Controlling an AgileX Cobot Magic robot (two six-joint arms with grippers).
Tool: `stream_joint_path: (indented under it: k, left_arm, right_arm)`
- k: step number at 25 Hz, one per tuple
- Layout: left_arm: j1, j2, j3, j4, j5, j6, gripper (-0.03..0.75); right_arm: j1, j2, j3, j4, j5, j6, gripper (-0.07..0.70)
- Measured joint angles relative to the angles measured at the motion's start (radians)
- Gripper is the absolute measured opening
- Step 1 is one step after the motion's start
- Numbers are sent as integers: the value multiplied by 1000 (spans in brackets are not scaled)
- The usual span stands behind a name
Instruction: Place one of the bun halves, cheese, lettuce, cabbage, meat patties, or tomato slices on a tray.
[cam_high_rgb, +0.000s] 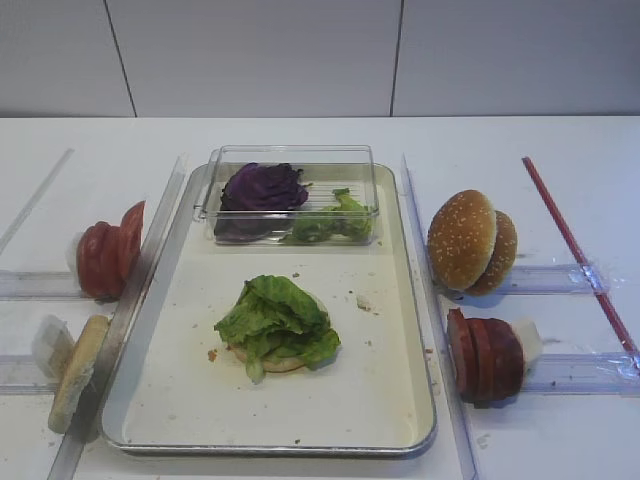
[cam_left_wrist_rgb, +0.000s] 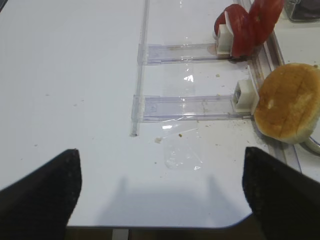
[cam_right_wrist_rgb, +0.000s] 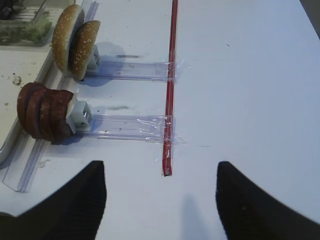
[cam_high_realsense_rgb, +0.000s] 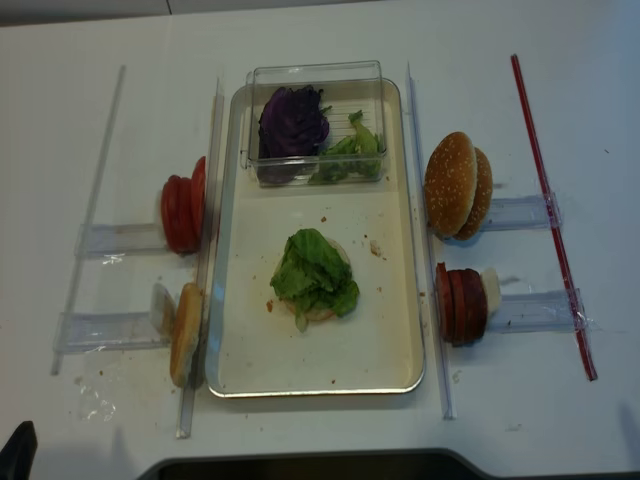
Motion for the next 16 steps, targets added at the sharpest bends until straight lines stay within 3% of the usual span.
stream_joint_path:
  k: [16]
  left_arm:
    - [0,0,0,0,0,0,599]
  right_arm:
    - [0,0,0,0,0,0,491]
